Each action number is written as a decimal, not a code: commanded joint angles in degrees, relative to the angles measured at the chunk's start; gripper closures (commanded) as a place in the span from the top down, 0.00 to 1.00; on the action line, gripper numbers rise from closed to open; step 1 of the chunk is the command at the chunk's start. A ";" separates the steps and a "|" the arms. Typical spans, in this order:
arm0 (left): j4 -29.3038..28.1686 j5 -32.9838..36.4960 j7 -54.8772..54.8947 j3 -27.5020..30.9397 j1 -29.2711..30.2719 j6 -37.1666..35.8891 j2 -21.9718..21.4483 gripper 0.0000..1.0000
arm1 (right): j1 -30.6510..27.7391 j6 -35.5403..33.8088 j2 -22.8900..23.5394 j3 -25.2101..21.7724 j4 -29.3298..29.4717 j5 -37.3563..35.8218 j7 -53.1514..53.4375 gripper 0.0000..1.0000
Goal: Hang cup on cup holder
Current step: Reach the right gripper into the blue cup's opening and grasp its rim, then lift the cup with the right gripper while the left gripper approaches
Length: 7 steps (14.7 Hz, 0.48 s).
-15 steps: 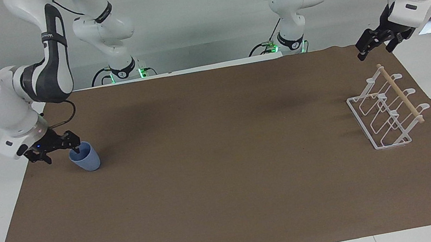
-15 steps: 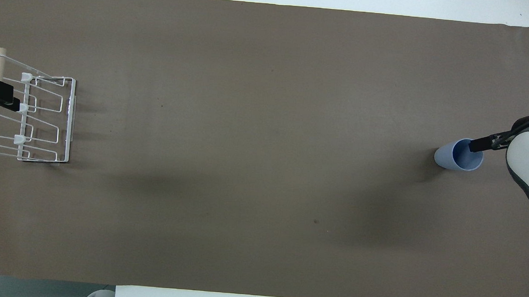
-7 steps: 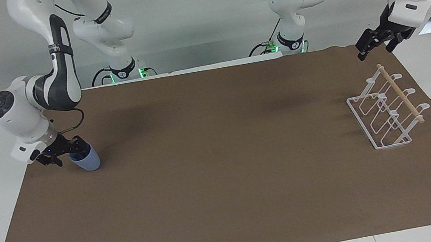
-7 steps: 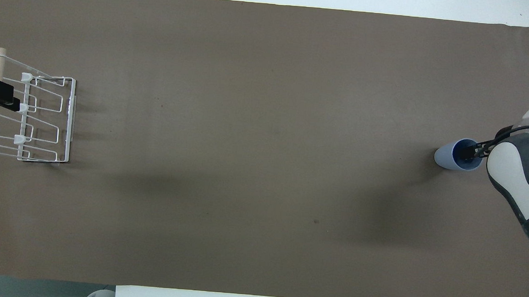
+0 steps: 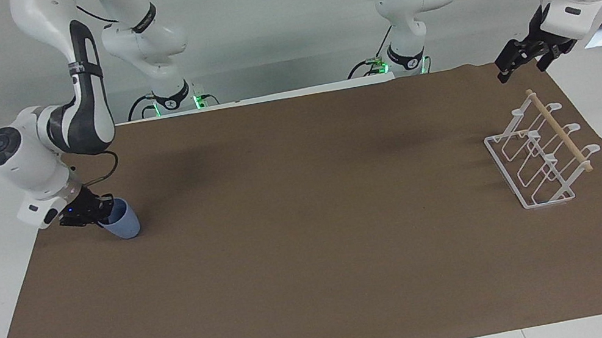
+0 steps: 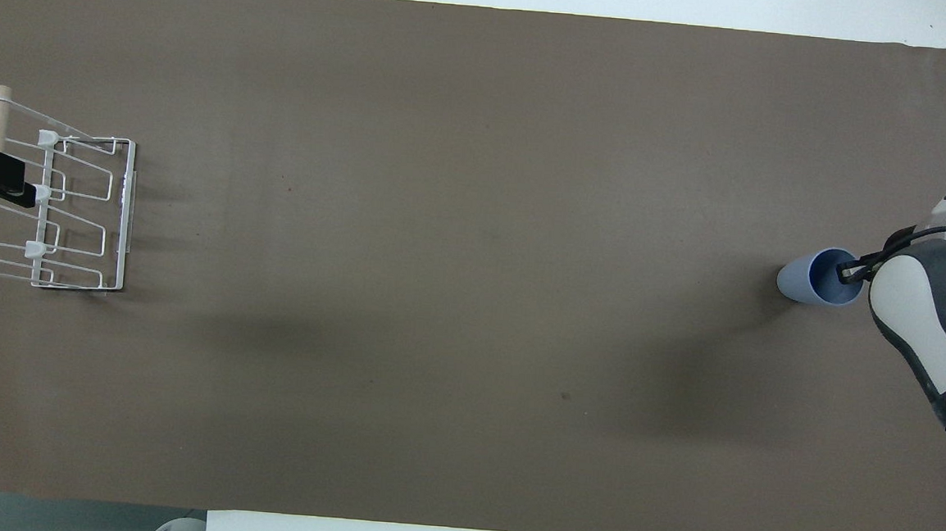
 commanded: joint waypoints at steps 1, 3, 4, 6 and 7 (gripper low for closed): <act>-1.39 0.31 -4.14 0.27 0.11 0.57 -0.87 1.00 | 0.19 -7.25 -0.73 0.54 4.12 0.72 -2.22 0.00; -1.92 0.31 -8.00 0.18 -0.06 0.83 -0.96 1.00 | 2.11 -17.44 -0.82 2.03 11.76 3.33 -2.83 0.00; -1.92 -0.04 -12.55 0.09 -0.15 1.53 -0.96 1.00 | 3.43 -20.10 -1.17 2.30 14.14 10.58 -2.75 0.00; -2.00 -2.23 -22.30 0.09 -0.76 2.59 -0.61 1.00 | 6.50 -20.39 -1.52 2.57 15.39 25.43 -2.05 0.00; -2.00 -2.94 -27.13 -0.08 -1.20 2.94 -0.35 1.00 | 8.34 -19.95 -1.44 2.57 15.40 31.42 -1.35 0.00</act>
